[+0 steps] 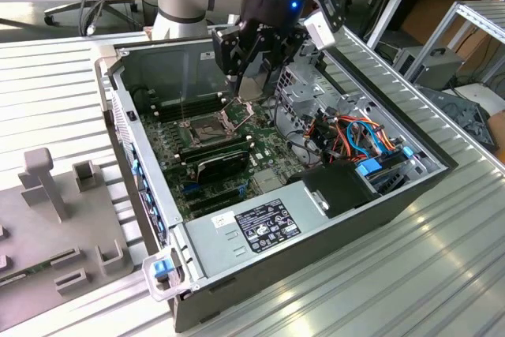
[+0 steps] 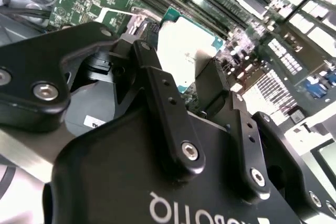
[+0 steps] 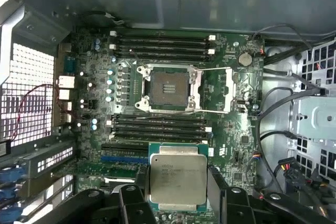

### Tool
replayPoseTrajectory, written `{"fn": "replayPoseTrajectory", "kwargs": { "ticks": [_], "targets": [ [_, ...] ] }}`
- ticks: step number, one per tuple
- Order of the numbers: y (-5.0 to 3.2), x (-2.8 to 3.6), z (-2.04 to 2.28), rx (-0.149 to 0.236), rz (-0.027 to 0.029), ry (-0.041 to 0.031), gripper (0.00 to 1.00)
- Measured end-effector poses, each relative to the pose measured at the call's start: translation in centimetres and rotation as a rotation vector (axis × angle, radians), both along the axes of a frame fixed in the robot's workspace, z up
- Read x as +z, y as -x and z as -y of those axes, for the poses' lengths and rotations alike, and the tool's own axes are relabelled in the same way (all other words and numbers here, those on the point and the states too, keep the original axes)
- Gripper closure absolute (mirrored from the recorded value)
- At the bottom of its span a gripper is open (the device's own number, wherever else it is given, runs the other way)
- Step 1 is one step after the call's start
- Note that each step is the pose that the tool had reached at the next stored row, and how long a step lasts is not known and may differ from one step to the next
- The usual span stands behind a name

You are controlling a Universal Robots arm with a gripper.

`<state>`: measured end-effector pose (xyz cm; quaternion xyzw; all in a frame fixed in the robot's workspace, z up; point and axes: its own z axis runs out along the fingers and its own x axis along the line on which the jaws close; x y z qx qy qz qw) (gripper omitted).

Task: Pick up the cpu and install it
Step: 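Pick up the cpu and move it towards the insertion slot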

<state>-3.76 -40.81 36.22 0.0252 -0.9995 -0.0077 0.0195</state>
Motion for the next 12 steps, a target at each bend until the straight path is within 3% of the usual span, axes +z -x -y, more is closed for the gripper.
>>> {"fn": "replayPoseTrajectory", "kwargs": {
  "ticks": [4,12],
  "targets": [
    [-0.52,-0.34,-0.84,0.000,-0.0010,-0.0001,0.47],
    [-0.63,-0.46,-1.04,0.000,-0.0011,0.0000,0.47]
  ]
}}
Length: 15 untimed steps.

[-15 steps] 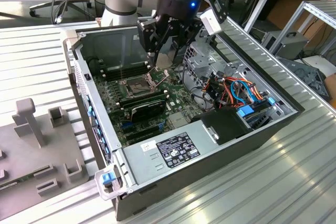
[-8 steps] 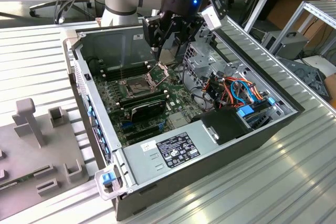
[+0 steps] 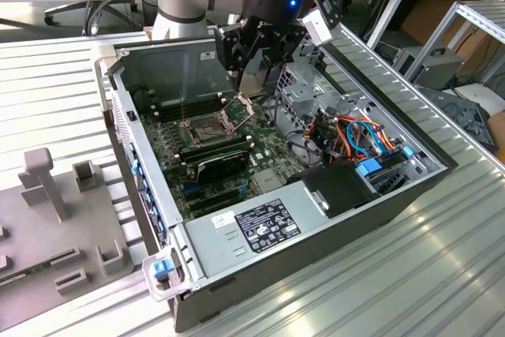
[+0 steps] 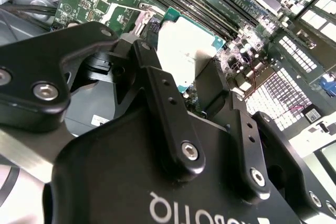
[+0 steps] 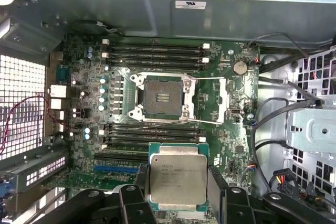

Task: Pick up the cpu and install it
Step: 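Pick up the cpu and move it towards the insertion slot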

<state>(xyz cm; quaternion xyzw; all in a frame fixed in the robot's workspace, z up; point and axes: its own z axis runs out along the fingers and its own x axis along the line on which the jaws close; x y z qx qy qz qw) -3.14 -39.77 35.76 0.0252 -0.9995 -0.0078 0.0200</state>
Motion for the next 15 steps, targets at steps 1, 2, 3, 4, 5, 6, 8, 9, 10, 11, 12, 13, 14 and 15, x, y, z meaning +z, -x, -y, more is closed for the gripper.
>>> {"fn": "replayPoseTrajectory", "kwargs": {
  "ticks": [1,2,3,4,5,6,8,9,10,11,12,13,14,15],
  "targets": [
    [0.00,0.00,-0.01,0.000,0.0000,0.0000,0.47],
    [0.00,0.00,-0.01,0.000,0.0000,0.0000,0.47],
    [0.00,0.00,-0.01,0.000,0.0000,0.0000,0.47],
    [0.00,0.00,-0.01,0.000,0.0000,0.0000,0.47],
    [0.00,0.00,-0.01,0.000,0.0000,0.0000,0.47],
    [0.00,0.00,-0.02,0.000,0.0000,0.0000,0.47],
    [0.00,0.00,-0.04,0.000,0.0000,0.0001,0.47],
    [0.00,0.00,-0.07,0.000,0.0000,0.0000,0.47],
    [0.00,-0.01,-0.11,0.000,0.0000,-0.0001,0.47],
    [0.01,-0.01,-0.20,0.000,0.0000,-0.0001,0.47],
    [0.00,-0.02,-0.29,0.000,0.0000,0.0000,0.47],
    [0.00,-0.04,-0.58,0.000,0.0001,-0.0005,0.47],
    [0.00,-0.06,-0.83,0.000,0.0000,-0.0009,0.47],
    [0.00,-0.09,-1.20,0.000,0.0001,-0.0015,0.47]
  ]
}}
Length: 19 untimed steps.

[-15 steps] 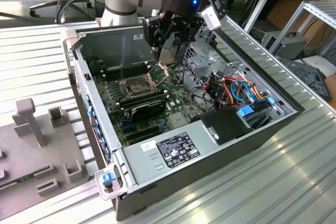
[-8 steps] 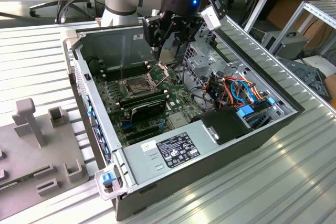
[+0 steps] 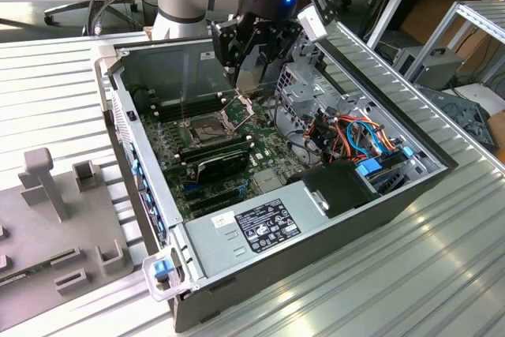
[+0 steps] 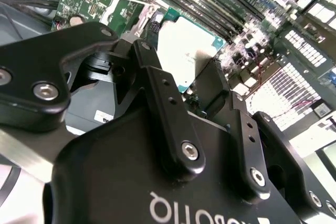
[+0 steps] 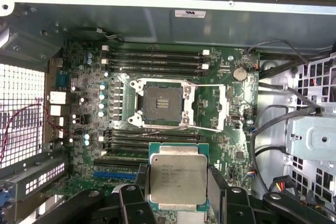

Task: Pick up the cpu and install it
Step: 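Pick up the cpu and move it towards the insertion slot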

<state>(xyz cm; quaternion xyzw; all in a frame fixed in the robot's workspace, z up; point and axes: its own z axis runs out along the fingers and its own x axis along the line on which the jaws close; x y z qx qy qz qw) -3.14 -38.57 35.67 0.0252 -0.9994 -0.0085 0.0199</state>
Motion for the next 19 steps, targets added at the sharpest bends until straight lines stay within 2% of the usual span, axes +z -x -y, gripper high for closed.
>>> {"fn": "replayPoseTrajectory", "kwargs": {
  "ticks": [3,7,9,19],
  "targets": [
    [0.00,-0.12,-0.80,0.000,-0.0001,-0.0009,0.47],
    [0.09,-0.44,-1.44,0.000,-0.0001,-0.0010,0.47],
    [0.39,-0.66,-1.79,0.000,-0.0001,-0.0010,0.47],
    [1.36,-2.33,-2.19,0.000,-0.0001,-0.0009,0.47]
  ]
}}
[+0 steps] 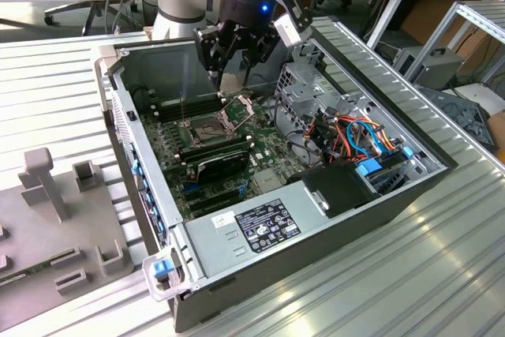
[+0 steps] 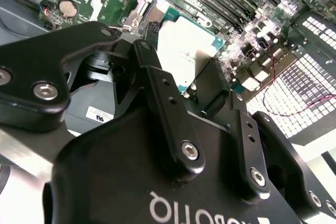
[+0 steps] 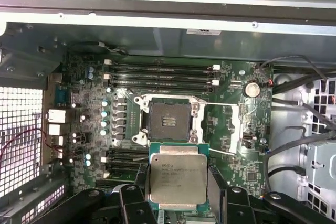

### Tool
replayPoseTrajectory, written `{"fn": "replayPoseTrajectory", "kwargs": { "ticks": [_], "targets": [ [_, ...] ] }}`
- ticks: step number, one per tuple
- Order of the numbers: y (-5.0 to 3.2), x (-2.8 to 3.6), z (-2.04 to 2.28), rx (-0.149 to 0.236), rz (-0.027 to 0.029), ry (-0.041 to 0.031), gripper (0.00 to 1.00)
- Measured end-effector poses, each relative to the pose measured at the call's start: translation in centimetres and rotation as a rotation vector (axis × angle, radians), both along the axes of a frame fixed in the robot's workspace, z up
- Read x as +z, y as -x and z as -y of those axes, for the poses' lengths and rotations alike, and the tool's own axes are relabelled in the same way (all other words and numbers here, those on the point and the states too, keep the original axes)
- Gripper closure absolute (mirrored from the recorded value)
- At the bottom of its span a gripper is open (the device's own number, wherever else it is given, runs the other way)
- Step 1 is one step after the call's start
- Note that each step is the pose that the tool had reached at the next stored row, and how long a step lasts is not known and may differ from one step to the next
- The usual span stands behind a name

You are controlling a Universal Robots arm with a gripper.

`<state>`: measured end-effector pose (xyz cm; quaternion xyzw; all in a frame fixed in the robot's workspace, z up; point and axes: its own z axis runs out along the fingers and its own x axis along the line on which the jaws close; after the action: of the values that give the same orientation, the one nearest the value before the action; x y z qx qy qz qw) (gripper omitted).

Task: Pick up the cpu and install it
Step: 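Pick up the cpu and move it towards the insertion slot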

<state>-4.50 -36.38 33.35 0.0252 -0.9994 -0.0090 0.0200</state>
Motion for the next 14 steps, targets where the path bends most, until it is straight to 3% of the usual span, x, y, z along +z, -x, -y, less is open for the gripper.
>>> {"fn": "replayPoseTrajectory", "kwargs": {
  "ticks": [4,14],
  "targets": [
    [0.31,-0.41,-0.53,0.000,-0.0001,0.0001,0.47],
    [0.71,-2.25,-1.91,0.000,0.0000,0.0000,0.47]
  ]
}}
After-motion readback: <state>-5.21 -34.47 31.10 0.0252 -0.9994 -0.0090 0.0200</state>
